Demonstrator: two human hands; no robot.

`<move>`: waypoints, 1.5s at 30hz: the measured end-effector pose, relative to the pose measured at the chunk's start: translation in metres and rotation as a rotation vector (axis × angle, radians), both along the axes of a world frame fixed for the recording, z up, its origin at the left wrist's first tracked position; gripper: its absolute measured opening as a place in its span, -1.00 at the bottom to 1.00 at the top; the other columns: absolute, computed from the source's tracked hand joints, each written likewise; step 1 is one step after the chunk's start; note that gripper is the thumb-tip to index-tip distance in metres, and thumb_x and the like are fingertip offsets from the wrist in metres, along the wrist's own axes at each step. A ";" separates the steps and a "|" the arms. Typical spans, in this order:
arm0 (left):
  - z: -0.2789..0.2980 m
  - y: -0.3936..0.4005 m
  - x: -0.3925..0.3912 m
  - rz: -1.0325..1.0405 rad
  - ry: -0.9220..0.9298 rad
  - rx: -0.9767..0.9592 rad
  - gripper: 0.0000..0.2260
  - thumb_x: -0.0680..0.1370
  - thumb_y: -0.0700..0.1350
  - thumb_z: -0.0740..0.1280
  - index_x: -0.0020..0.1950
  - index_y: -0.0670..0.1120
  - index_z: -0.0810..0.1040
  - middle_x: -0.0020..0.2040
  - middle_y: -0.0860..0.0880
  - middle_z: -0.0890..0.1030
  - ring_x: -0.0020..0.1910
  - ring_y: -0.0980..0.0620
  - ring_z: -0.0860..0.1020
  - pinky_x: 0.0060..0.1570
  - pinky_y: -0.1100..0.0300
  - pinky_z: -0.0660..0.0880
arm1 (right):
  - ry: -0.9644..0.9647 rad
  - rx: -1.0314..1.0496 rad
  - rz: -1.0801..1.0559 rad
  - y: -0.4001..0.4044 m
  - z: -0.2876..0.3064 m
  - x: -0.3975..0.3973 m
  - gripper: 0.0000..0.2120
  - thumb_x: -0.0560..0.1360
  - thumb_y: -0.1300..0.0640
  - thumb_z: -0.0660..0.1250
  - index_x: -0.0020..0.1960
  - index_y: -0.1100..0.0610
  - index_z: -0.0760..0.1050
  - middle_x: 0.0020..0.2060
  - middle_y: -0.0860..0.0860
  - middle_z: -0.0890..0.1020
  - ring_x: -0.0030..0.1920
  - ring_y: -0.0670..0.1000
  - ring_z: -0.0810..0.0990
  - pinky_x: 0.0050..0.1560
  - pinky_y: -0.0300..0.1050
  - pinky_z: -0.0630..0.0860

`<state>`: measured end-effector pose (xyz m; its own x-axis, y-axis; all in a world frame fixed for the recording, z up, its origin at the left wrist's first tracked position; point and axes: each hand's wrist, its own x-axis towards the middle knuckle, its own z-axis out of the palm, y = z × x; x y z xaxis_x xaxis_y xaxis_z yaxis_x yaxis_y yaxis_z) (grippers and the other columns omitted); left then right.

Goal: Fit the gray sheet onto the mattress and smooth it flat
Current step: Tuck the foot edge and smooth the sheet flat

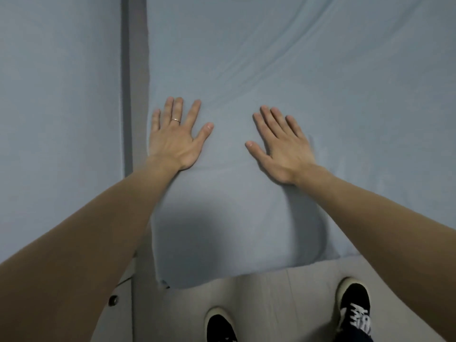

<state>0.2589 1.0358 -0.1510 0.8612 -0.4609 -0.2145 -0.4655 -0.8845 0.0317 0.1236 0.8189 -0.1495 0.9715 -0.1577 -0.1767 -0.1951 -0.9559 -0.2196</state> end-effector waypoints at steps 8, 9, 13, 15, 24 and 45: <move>0.017 -0.011 -0.023 -0.136 -0.051 -0.126 -0.38 0.59 0.35 -0.19 0.61 0.14 -0.12 0.62 -0.05 -0.07 0.59 -0.04 -0.19 0.53 -0.13 -0.20 | 0.023 0.007 -0.209 0.036 0.012 -0.041 -0.36 0.62 -0.27 -0.16 0.62 -0.02 -0.14 0.60 -0.08 -0.14 0.59 -0.04 -0.22 0.57 0.02 -0.22; 0.015 -0.009 -0.031 -0.178 -0.032 -0.109 -0.38 0.58 0.36 -0.21 0.60 0.16 -0.15 0.62 -0.03 -0.09 0.59 -0.02 -0.21 0.53 -0.12 -0.21 | 0.030 -0.002 -0.208 0.039 0.009 -0.046 -0.36 0.62 -0.28 -0.17 0.62 -0.03 -0.16 0.60 -0.09 -0.16 0.58 -0.04 -0.24 0.57 0.03 -0.22; 0.006 0.006 -0.037 -0.194 0.028 -0.042 -0.36 0.55 0.41 -0.24 0.58 0.21 -0.20 0.62 0.00 -0.12 0.57 0.01 -0.26 0.52 -0.13 -0.24 | 0.036 -0.004 -0.204 0.036 0.007 -0.047 -0.35 0.61 -0.30 -0.19 0.61 -0.06 -0.17 0.59 -0.12 -0.17 0.58 -0.07 -0.26 0.57 0.02 -0.23; 0.008 0.005 -0.032 -0.192 0.048 -0.026 -0.36 0.54 0.42 -0.23 0.58 0.22 -0.20 0.62 0.01 -0.13 0.57 0.01 -0.27 0.52 -0.13 -0.25 | 0.037 0.003 -0.207 0.036 0.010 -0.044 -0.35 0.61 -0.30 -0.18 0.61 -0.07 -0.17 0.60 -0.12 -0.16 0.58 -0.07 -0.25 0.57 0.01 -0.23; 0.039 -0.015 0.027 -0.200 -0.146 -0.171 -0.49 0.60 0.20 0.02 0.40 -0.08 0.40 0.31 -0.10 0.50 0.34 -0.13 0.38 0.34 0.00 0.20 | -0.072 -0.017 -0.231 0.006 0.046 -0.004 -0.50 0.64 -0.15 -0.02 0.46 0.06 0.31 0.47 0.04 0.33 0.43 0.11 0.32 0.43 0.02 0.19; 0.012 -0.098 0.245 -0.275 -0.098 -0.086 -0.44 0.58 0.32 0.00 0.53 0.15 0.27 0.50 -0.10 0.34 0.51 -0.08 0.23 0.42 -0.08 0.15 | 0.059 -0.002 -0.427 -0.108 0.015 0.137 -0.34 0.61 -0.30 -0.12 0.62 -0.02 -0.07 0.61 -0.05 -0.07 0.59 -0.05 -0.15 0.57 -0.01 -0.16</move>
